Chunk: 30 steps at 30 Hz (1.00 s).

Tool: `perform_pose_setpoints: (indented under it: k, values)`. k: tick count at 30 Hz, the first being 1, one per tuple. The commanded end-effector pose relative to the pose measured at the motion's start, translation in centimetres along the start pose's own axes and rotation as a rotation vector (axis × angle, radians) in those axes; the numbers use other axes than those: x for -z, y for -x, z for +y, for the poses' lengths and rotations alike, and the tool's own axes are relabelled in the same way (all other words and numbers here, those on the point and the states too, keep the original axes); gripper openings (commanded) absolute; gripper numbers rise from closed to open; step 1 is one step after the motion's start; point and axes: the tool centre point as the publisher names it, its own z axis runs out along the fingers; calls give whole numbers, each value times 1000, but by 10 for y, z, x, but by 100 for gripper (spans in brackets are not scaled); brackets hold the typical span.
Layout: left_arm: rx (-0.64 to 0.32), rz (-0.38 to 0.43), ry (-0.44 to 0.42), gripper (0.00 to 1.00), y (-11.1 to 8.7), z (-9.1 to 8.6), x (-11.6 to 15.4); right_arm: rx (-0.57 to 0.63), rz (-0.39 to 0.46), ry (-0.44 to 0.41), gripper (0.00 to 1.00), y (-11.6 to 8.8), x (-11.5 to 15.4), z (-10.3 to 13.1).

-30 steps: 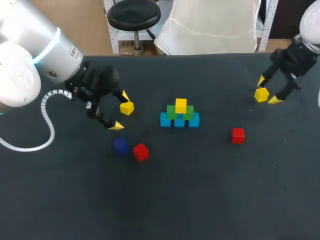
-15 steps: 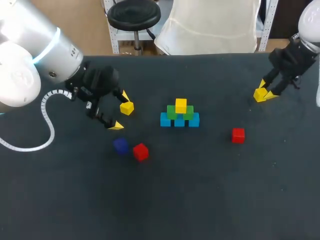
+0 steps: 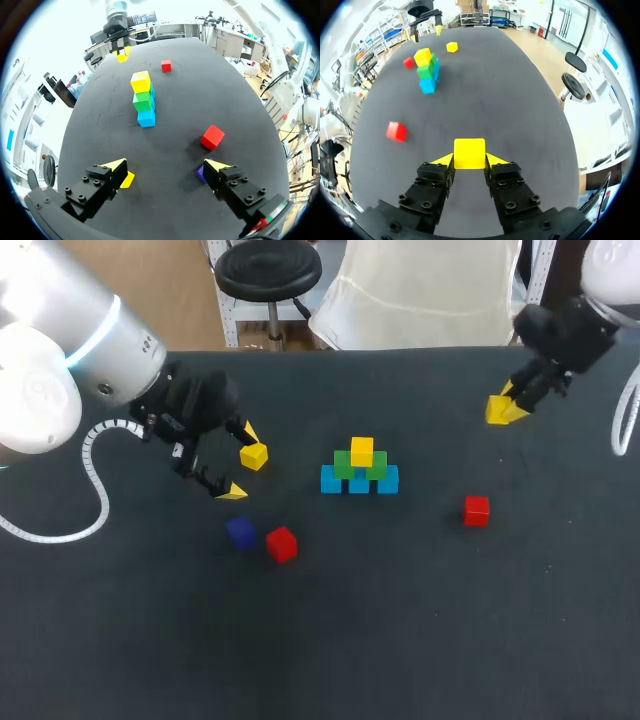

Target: Place the blue cubes, place green cubes on the blue cubes, place the yellow cubes on the green cubes, then place the red cubes on the yellow cubes, and place purple cube on the red cubes.

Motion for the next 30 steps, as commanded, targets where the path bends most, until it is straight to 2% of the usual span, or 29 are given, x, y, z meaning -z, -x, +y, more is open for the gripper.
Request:
perform_pose_setpoints:
  k: [1,12,14,22,30]
  values:
    - [-3,-3,1,100,-1,0,0,8,45,-97,0,22,-2,31]
    - [-3,-3,1,100,-1,0,0,51,62,-175,0,77,-9,69]
    - [-3,-3,1,100,-1,0,0,48,52,-169,0,83,-13,72]
    - [-3,-3,1,100,-1,0,0,32,40,-172,0,105,-25,83]
    - [-3,-3,1,100,-1,0,0,24,25,-147,0,117,-38,91]
